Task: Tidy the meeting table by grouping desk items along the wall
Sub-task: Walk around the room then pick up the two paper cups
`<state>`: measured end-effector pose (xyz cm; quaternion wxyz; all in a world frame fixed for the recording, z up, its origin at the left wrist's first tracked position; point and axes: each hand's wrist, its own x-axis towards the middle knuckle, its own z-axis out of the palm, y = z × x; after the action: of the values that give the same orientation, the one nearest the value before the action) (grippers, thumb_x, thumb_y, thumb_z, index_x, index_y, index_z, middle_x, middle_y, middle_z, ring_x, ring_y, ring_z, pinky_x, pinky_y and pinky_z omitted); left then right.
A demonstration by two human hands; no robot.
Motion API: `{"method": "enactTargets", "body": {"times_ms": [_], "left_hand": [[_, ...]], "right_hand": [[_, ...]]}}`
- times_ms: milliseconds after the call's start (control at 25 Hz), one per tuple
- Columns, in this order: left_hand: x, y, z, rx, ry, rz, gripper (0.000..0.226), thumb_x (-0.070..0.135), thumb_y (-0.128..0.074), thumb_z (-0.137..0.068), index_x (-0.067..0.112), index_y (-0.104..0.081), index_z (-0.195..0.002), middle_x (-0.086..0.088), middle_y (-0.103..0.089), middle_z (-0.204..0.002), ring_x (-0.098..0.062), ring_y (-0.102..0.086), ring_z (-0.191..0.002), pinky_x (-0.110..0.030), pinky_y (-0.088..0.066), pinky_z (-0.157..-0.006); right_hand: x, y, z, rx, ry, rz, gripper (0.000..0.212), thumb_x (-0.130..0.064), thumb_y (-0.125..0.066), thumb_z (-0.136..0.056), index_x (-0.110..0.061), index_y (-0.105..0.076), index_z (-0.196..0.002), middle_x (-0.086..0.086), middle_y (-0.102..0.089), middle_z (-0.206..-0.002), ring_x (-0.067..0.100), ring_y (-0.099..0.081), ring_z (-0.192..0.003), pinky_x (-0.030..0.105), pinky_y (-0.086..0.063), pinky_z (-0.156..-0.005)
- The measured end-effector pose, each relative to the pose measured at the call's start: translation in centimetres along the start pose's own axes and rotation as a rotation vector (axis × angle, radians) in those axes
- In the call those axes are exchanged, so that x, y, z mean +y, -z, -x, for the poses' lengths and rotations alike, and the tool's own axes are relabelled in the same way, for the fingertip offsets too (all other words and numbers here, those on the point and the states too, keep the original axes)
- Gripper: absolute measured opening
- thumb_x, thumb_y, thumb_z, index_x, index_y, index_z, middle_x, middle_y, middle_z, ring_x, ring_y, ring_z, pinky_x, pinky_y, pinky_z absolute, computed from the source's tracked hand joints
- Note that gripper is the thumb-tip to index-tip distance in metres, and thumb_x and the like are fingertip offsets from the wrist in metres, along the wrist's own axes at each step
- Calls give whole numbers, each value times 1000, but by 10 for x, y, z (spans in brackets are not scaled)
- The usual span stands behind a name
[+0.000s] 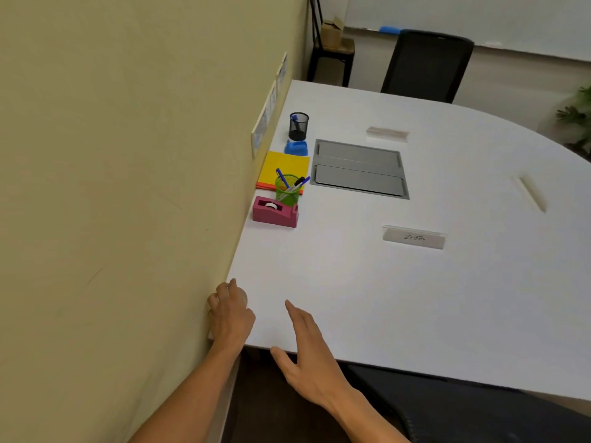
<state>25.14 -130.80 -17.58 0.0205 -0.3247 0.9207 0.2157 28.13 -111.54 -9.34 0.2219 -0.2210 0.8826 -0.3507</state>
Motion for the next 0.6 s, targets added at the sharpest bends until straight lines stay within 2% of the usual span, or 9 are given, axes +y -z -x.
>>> {"method": "enactTargets", "body": {"times_ms": [120, 360, 600], "left_hand": [[15, 16, 7, 21, -34, 67, 76, 27, -70, -84, 16, -31, -148, -3, -39, -148, -28, -37, -129, -39, -51, -91], [81, 65, 53, 97, -247, 274, 76, 49, -72, -80, 24, -40, -144, 6, -46, -145, -21, -42, -128, -38, -50, -87], [156, 92, 124, 148, -481, 405, 69, 59, -67, -79, 28, -49, -138, 11, -53, -139, -15, -49, -124, -26, -43, -89]], "right_hand": [[-3, 6, -4, 26, -3, -60, 79, -47, -51, -97, -39, 0, -157, -16, -9, -165, 4, -16, -149, 20, -17, -117], [-5, 43, 8, 129, 29, -116, 79, -51, -54, -96, -46, -3, -155, -18, -8, -165, 6, -19, -150, 31, -25, -121], [15, 110, 49, 297, 124, -98, 88, -51, -67, -89, -37, -12, -156, -14, -27, -159, 6, -32, -142, 24, -35, -113]]}}
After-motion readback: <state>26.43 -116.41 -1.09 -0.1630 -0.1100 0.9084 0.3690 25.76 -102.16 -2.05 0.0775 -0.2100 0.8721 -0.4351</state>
